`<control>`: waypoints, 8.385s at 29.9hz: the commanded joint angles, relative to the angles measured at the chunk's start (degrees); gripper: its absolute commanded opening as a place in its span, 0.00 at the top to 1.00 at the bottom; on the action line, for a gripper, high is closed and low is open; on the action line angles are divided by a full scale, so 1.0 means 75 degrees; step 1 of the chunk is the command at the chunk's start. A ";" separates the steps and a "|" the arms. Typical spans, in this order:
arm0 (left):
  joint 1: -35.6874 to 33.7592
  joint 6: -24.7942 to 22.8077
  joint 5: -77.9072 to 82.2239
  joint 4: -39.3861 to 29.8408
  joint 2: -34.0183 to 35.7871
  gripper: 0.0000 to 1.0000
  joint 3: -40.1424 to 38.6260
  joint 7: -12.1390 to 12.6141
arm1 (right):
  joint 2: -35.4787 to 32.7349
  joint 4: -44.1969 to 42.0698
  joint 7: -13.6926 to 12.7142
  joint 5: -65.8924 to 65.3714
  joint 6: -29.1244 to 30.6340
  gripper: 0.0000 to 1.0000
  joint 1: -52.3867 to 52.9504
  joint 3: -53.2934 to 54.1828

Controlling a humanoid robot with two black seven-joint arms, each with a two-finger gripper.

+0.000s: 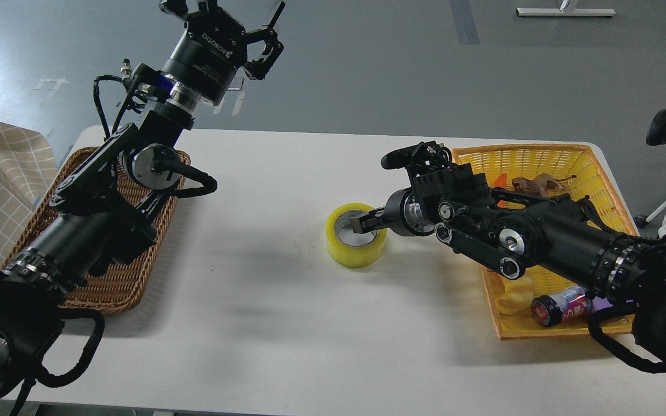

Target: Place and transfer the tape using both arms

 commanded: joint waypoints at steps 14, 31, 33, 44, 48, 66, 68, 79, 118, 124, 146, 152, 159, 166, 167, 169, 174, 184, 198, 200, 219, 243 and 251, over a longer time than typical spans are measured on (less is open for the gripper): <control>-0.0003 0.0000 0.0000 0.0009 0.0048 0.02 0.0024 0.0023 | -0.0842 0.1481 -0.0020 -0.0019 0.0000 0.11 0.0389 0.0315; -0.0003 0.0000 0.0012 0.0009 0.0118 0.02 0.0071 0.0012 | -0.2435 0.2382 0.0003 0.0040 0.0000 0.01 0.0226 0.2400; 0.0009 0.0000 0.0012 0.0009 0.0142 0.02 0.0071 0.0000 | -0.2938 0.2885 0.0003 0.0040 0.0000 0.01 0.0062 0.2669; 0.0009 0.0000 0.0012 0.0009 0.0130 0.02 0.0071 0.0000 | -0.3772 0.3590 0.0109 0.0052 0.0000 0.01 -0.1413 0.5325; 0.0009 0.0000 0.0012 0.0009 0.0130 0.02 0.0083 0.0023 | -0.3679 0.3602 0.0191 0.0052 0.0000 0.01 -0.2083 0.6831; 0.0009 0.0000 0.0023 0.0009 0.0153 0.02 0.0083 0.0059 | -0.3106 0.2115 0.0507 0.6633 0.0000 0.00 -0.3150 0.9759; 0.0009 0.0000 0.0035 0.0009 0.0153 0.02 0.0083 0.0059 | -0.2882 0.2020 0.0507 0.7013 0.0000 0.00 -0.3115 0.9960; -0.0038 0.0000 0.0047 -0.0003 0.0341 0.02 0.0083 0.0094 | -0.0785 0.1610 0.0332 0.7937 0.0000 0.00 -0.2353 1.0311; -0.0202 0.0000 0.0047 -0.0179 0.0610 0.02 0.0083 0.0070 | 0.0001 0.0989 0.0144 0.9040 0.0000 0.00 -0.2927 1.0604; -0.0552 0.0000 0.0432 -0.0179 0.0879 0.02 0.0655 0.0047 | 0.0001 0.1001 0.0144 0.9040 0.0000 0.00 -0.2986 1.0569; -0.0624 0.0674 0.5365 -0.0776 0.1173 0.02 0.0927 0.0035 | 0.0001 0.1012 0.0144 0.9028 0.0000 0.00 -0.3220 1.0428; -0.0659 0.0803 0.7134 -0.0940 0.1185 0.02 0.0927 0.0047 | 0.0001 0.1012 0.0144 0.9017 0.0000 0.00 -0.3220 1.0417; -0.0635 0.1038 0.9668 -0.1397 0.1243 0.02 0.0950 0.0059 | 0.0001 0.1012 0.0144 0.9017 0.0000 0.00 -0.3185 1.0335; -0.0787 0.1026 1.1260 -0.1924 0.1723 0.02 0.2166 0.0140 | 0.0001 0.1001 0.0144 0.9017 0.0000 0.00 -0.3173 1.0323; -0.0811 0.1015 1.1331 -0.1925 0.1747 0.02 0.2296 0.0175 | 0.0001 0.1001 0.0144 0.9017 0.0000 0.00 -0.3173 1.0323; -0.0916 0.1015 1.1577 -0.1936 0.1864 0.02 0.2776 0.0339 | 0.0001 0.1001 0.0144 0.9017 0.0000 0.00 -0.3185 1.0323; -0.0940 0.0980 1.1707 -0.1925 0.1946 0.02 0.3187 0.0772 | 0.0001 0.0989 0.0144 0.9005 0.0000 0.00 -0.3173 1.0323; -0.0928 0.0991 1.1719 -0.1971 0.1841 0.02 0.4126 0.1664 | 0.0001 0.0977 0.0132 0.8993 0.0000 0.00 -0.3161 1.0323; -0.0858 0.0991 1.1941 -0.2147 0.1537 0.02 0.4876 0.1769 | 0.0001 0.0849 0.0132 0.8993 0.0000 0.00 -0.3126 1.0323; -0.0858 0.0991 1.1977 -0.2147 0.1396 0.02 0.4888 0.1816 | 0.0001 0.0825 0.0132 0.8993 0.0000 0.00 -0.3115 1.0323; -0.0823 0.0979 1.1953 -0.2042 0.0775 0.02 0.5028 0.2320 | 0.0001 0.0813 0.0132 0.8993 0.0000 0.00 -0.3126 1.0323; -0.0553 0.0968 1.1895 -0.1339 0.0646 0.02 0.5075 0.2977 | 0.0001 0.0813 0.0132 0.8993 0.0000 0.00 -0.3150 1.0323; -0.0495 0.0968 1.1824 -0.1186 0.0552 0.02 0.5157 0.2977 | 0.0001 0.0813 0.0132 0.8993 0.0000 0.00 -0.3197 1.0311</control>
